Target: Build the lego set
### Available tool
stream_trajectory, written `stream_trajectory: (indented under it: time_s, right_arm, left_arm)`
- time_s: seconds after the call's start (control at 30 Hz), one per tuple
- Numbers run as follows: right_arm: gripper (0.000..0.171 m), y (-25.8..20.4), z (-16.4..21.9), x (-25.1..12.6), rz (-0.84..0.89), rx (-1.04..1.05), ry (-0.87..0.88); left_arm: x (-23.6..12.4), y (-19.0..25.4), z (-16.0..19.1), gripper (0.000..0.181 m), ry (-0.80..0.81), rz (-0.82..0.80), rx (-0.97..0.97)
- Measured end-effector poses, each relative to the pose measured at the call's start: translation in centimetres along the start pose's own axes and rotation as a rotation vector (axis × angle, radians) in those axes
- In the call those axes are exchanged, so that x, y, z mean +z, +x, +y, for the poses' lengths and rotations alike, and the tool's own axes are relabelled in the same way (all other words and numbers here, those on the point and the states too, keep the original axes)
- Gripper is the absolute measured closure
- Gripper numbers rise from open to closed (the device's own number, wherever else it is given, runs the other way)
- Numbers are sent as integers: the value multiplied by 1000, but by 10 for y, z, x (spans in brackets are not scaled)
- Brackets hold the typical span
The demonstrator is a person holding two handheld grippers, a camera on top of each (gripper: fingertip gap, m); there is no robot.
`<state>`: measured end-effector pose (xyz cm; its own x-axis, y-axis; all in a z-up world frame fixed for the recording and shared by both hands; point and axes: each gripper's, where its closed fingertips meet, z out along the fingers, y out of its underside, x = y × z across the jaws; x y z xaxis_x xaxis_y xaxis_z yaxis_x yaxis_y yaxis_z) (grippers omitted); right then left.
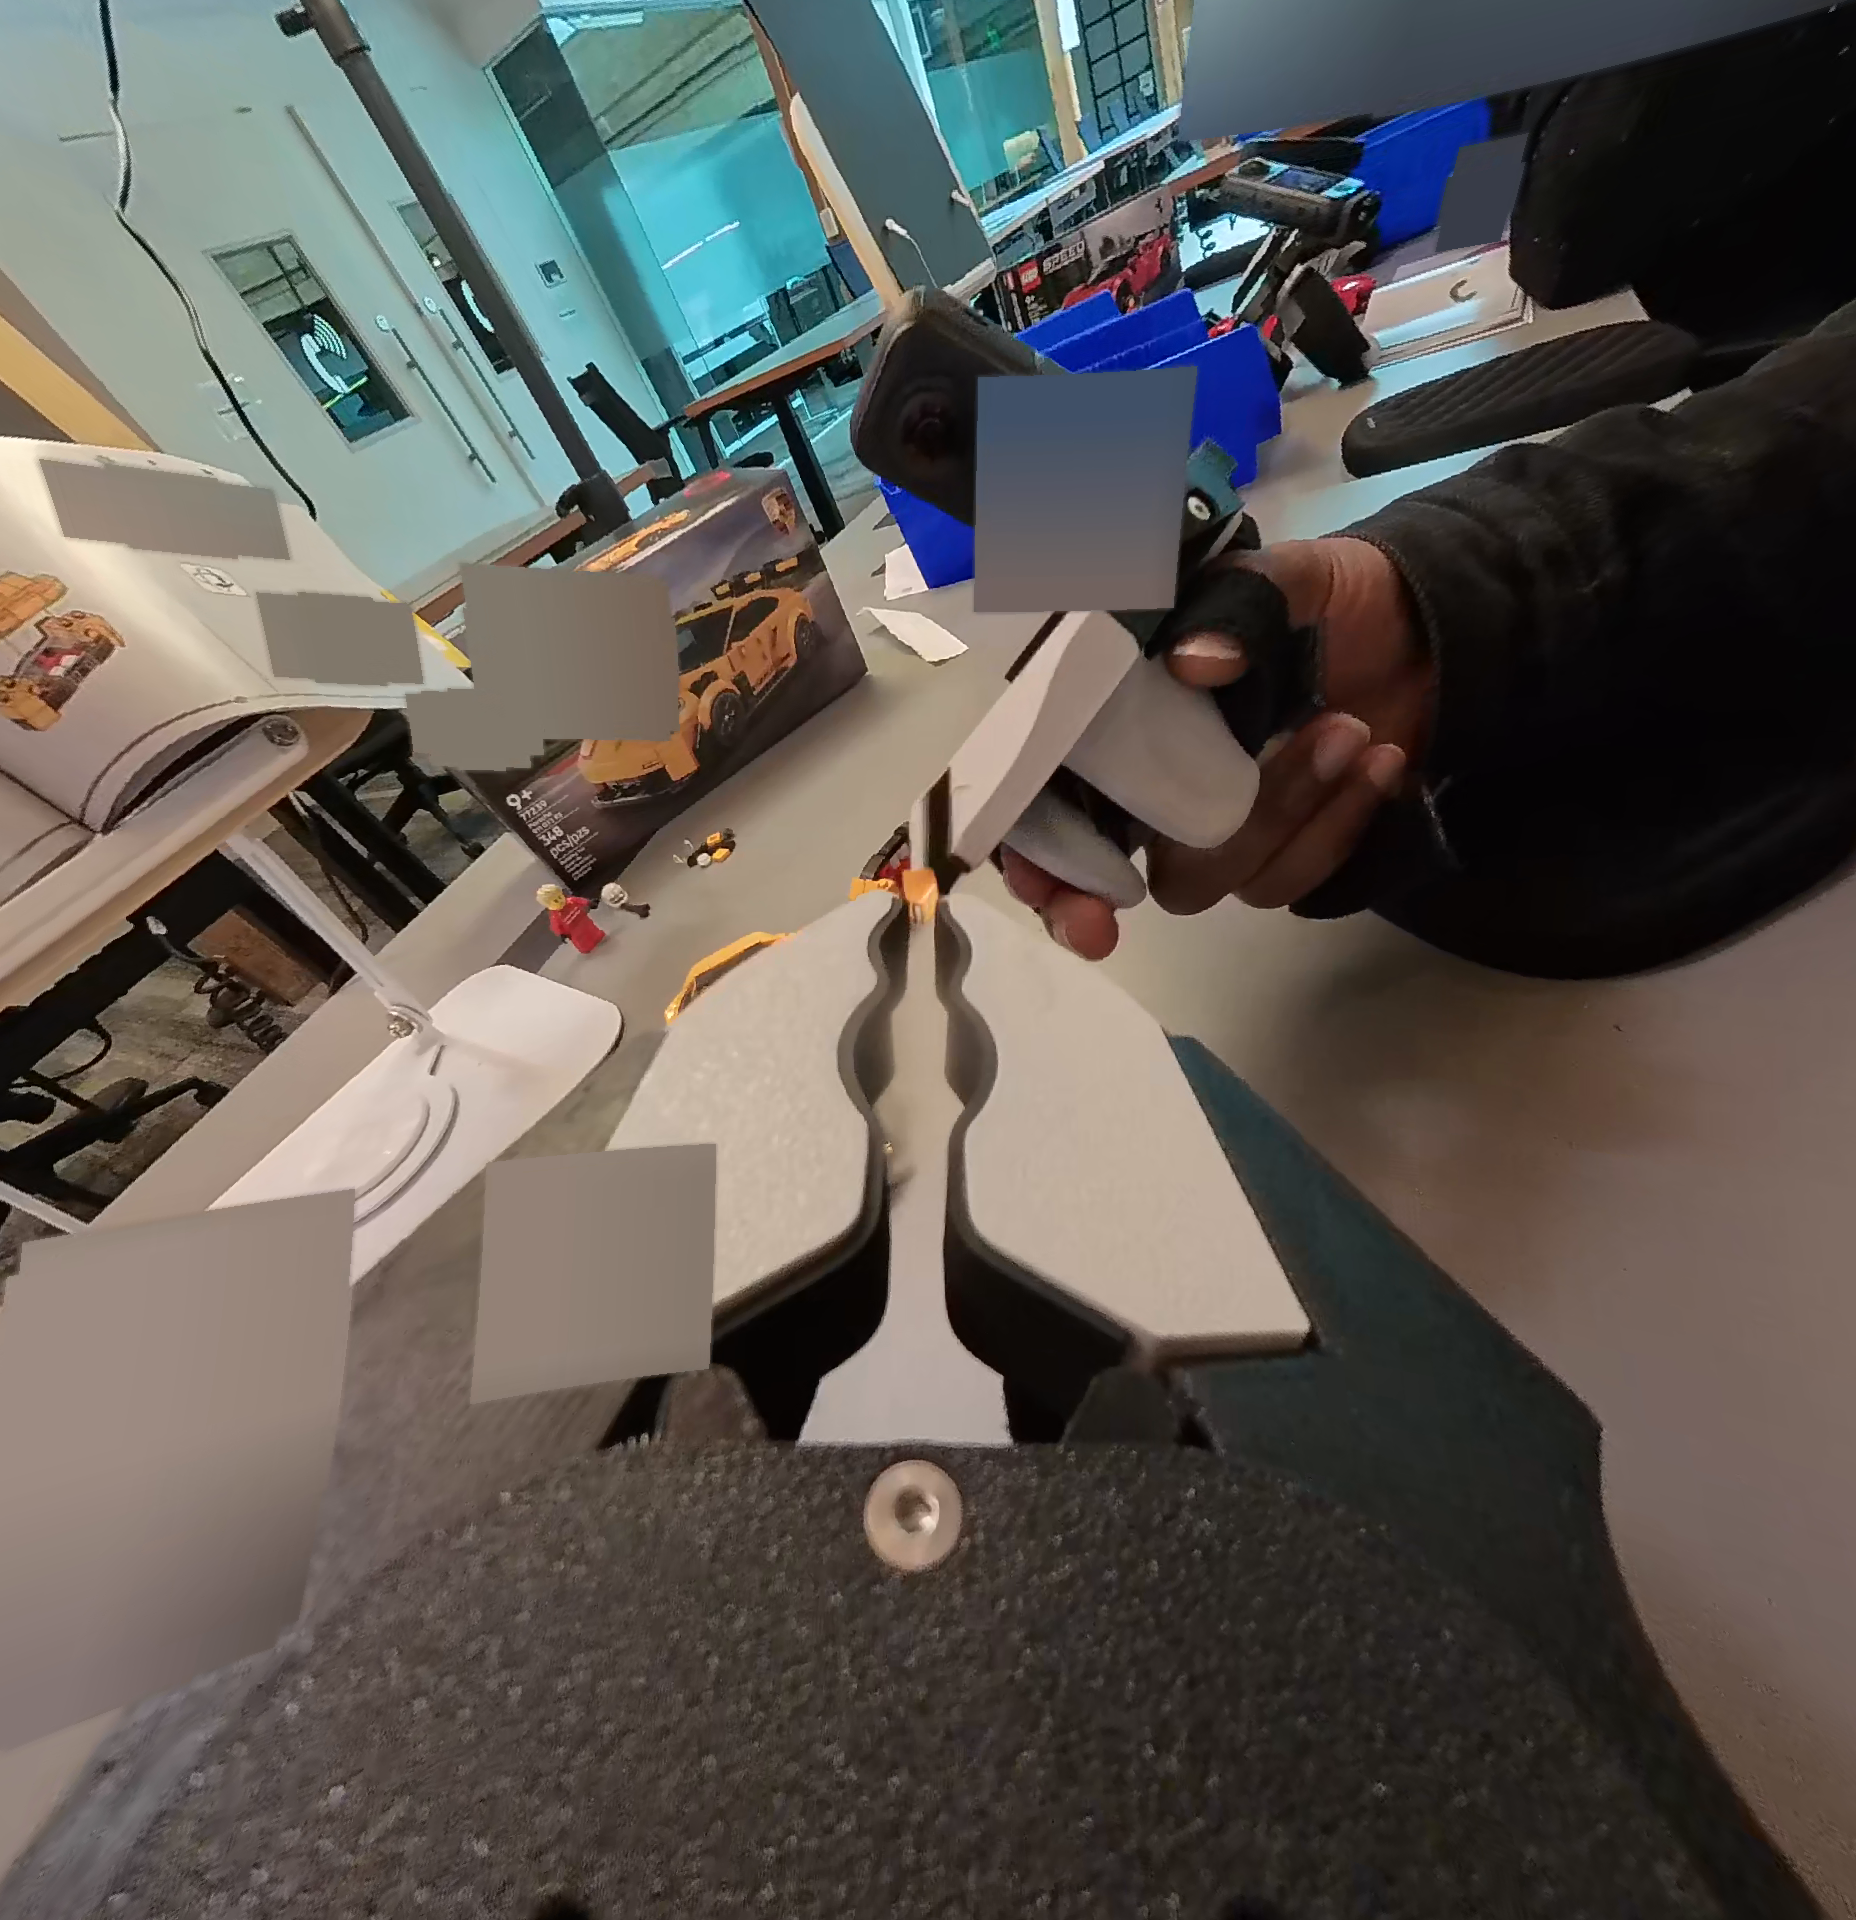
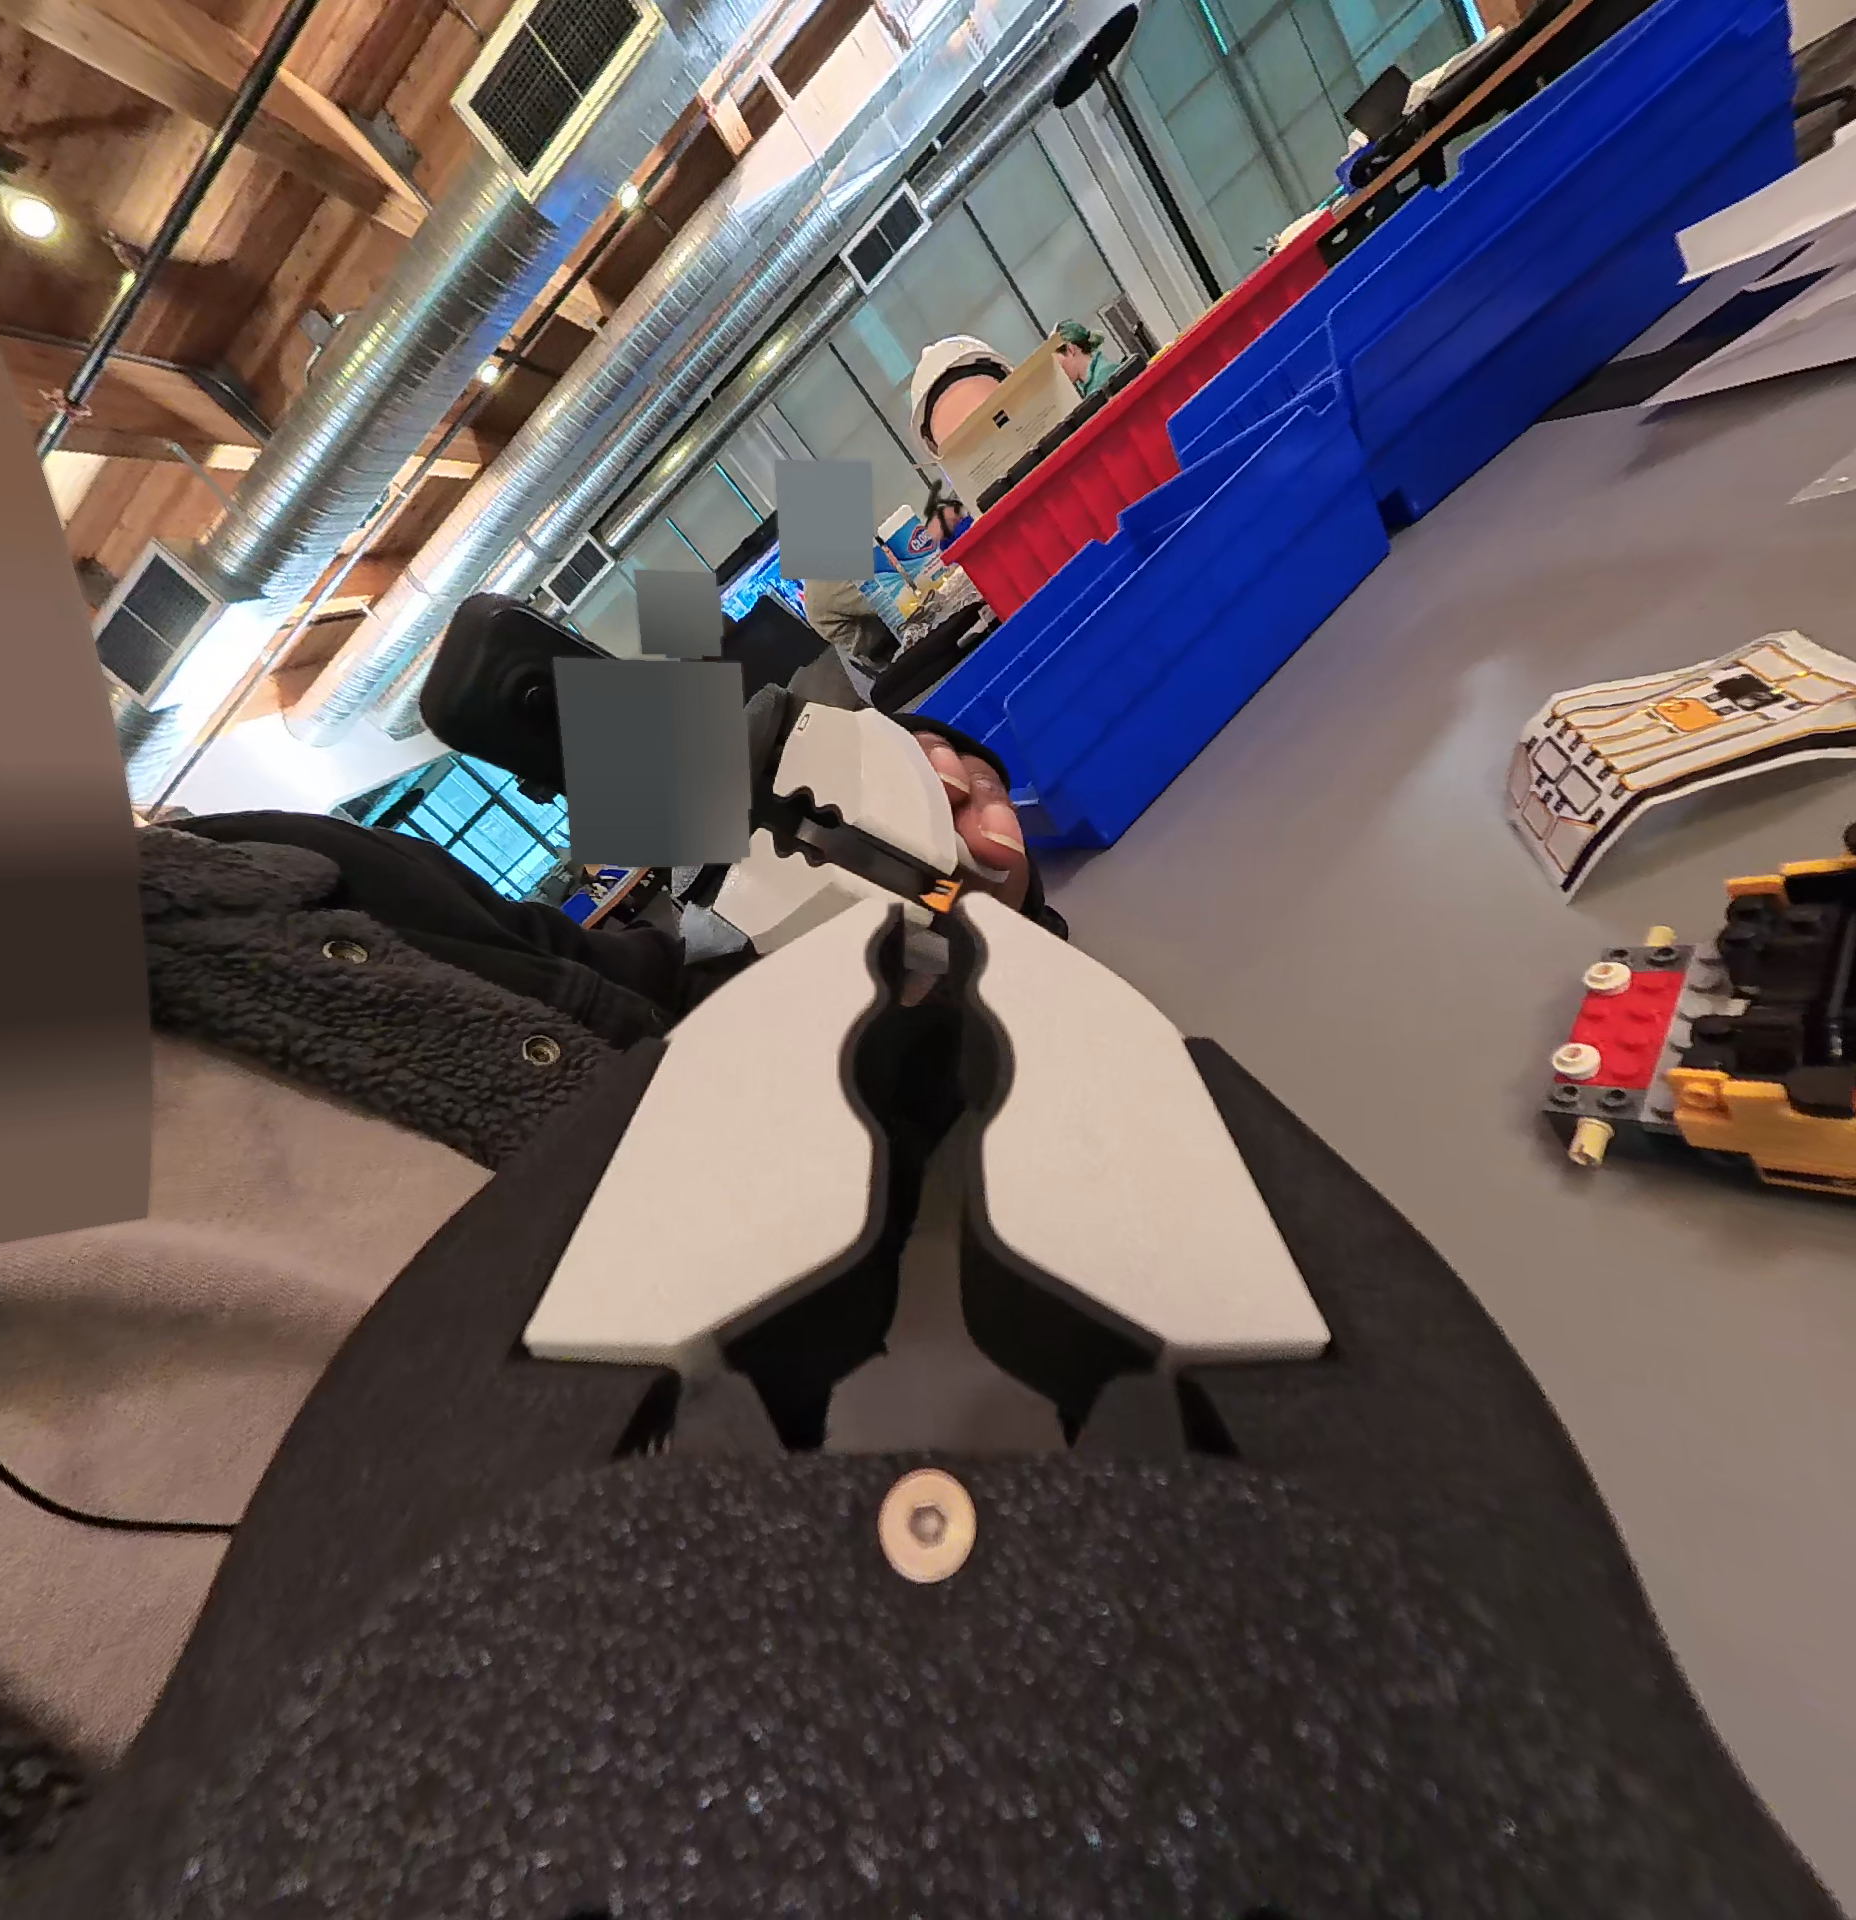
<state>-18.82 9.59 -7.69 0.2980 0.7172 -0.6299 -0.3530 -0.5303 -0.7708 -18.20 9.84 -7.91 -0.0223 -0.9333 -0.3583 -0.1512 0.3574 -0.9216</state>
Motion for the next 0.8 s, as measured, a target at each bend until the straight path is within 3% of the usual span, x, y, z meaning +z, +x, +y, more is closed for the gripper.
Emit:
stream_trajectory:
  time_s: [0.63,0.8]
  right_arm:
    - [150,-1,12,1,81,-257,-119]
    - [146,20,28,-10,233,-510,-331]
  left_arm:
    - [-4,3,-8,177,73,64,-45]
    - [-5,6,-2,177,75,159,-108]
